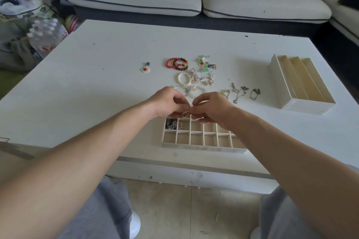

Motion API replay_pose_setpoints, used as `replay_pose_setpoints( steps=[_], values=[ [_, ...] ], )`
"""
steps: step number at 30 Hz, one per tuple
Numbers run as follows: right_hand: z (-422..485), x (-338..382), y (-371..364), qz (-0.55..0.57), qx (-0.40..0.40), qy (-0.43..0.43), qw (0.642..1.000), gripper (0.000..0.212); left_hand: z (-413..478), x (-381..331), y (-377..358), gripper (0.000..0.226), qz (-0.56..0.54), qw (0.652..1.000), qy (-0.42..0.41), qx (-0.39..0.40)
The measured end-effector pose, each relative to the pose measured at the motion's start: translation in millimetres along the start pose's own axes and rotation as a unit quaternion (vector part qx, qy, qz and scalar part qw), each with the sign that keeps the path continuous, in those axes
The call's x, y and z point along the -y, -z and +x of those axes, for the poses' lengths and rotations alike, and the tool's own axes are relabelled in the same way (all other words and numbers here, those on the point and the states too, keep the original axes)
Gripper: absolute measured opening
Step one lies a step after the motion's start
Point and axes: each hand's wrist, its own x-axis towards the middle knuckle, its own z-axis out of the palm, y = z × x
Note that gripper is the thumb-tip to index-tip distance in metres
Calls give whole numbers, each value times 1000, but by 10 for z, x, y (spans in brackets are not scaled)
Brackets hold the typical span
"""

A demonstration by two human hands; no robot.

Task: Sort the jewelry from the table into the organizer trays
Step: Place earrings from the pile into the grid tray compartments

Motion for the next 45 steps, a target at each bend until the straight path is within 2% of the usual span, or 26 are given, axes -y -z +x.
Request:
replay_pose_setpoints(
  steps=[3, 10, 15, 19, 25, 34, 39, 45],
  values=[
    [-18, 16, 3, 19, -10, -11, 1000, 23, -4, -15, 0, 8, 14, 1000, -15, -10],
    [-62, 40, 23, 104, -27, -70, 992, 26, 35, -42, -30, 9, 154, 985, -73, -43],
    [-61, 63, 50, 72, -60, -86, 992, 7, 34, -58, -57, 8, 264, 959, -95, -42],
    [-60, 107, 169, 67, -100, -90, 989, 7, 55, 3, -108, 14, 368, 922, -117, -29],
    [-111, 105, 329, 50, -106, -77, 990, 8, 8, 104, -202, 12, 445, 883, -141, -38],
    [-135, 70, 347, 5, -95, -61, 994, 13, -44, 201, -282, 12, 453, 873, -169, -61],
    [-125, 59, 322, -16, -91, -55, 994, 16, -44, 230, -297, 7, 397, 904, -142, -70],
    [-93, 29, 306, -21, -87, -48, 995, 14, -20, 243, -331, 8, 405, 903, -123, -80]
  ],
)
